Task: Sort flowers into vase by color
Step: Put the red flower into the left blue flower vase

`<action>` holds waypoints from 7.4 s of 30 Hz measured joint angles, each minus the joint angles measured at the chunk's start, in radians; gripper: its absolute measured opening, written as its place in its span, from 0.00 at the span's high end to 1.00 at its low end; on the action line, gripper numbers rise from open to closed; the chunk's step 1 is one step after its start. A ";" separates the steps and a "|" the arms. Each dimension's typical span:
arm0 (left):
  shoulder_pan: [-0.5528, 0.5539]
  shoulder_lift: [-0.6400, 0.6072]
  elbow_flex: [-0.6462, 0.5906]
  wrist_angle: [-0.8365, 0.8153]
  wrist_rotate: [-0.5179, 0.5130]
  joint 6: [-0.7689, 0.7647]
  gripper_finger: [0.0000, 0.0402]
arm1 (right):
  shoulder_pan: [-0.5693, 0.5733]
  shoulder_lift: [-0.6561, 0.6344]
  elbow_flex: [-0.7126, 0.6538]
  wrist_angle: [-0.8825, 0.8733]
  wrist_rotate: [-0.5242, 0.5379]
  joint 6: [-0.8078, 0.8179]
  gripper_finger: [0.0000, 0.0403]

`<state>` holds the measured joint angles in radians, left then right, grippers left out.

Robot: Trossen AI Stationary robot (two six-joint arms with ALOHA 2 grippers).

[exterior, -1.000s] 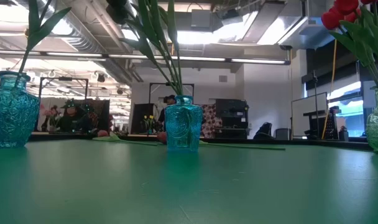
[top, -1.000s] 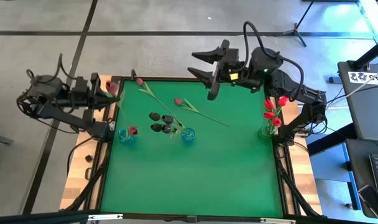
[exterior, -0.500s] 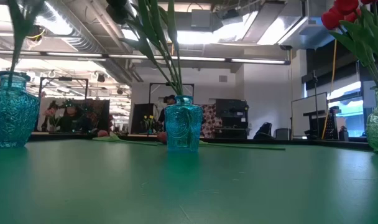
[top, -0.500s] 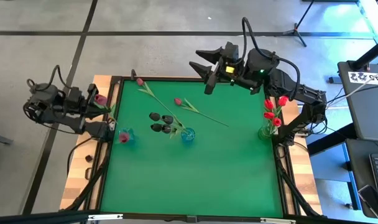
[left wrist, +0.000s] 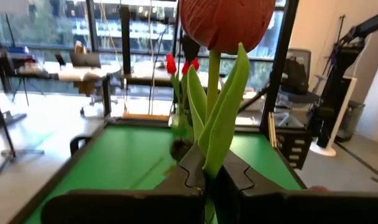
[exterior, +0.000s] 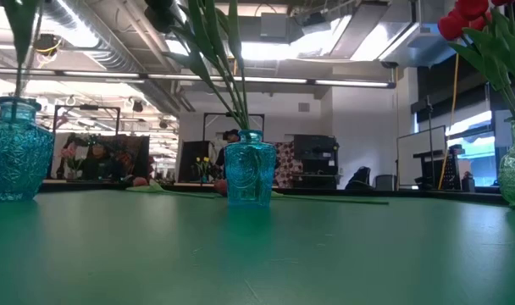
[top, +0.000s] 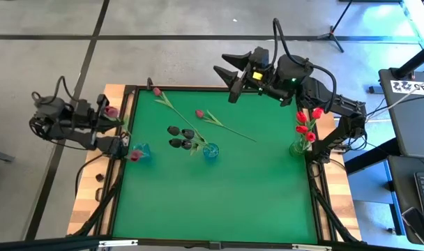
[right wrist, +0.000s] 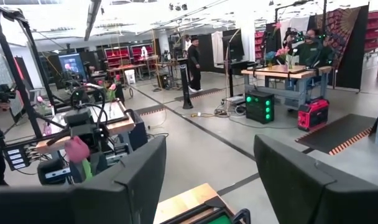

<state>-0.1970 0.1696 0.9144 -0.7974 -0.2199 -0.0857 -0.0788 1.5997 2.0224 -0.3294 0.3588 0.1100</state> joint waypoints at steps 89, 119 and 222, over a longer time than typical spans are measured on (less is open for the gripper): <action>0.602 0.766 0.149 0.007 -0.700 -0.849 0.60 | 0.032 -0.108 0.000 -0.022 -0.378 -0.037 0.40; 0.976 1.409 -0.031 0.192 -0.260 -1.430 0.60 | -0.140 -0.156 0.000 -0.491 -0.151 -0.137 0.40; 0.988 0.033 0.137 0.139 0.700 -0.068 1.00 | -0.254 -0.009 0.234 -0.236 -0.536 -0.302 0.40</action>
<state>0.7914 0.2024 1.0511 -0.6583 0.4806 -0.1539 -0.3332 1.5902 2.2562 -0.5655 -0.1772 -0.1924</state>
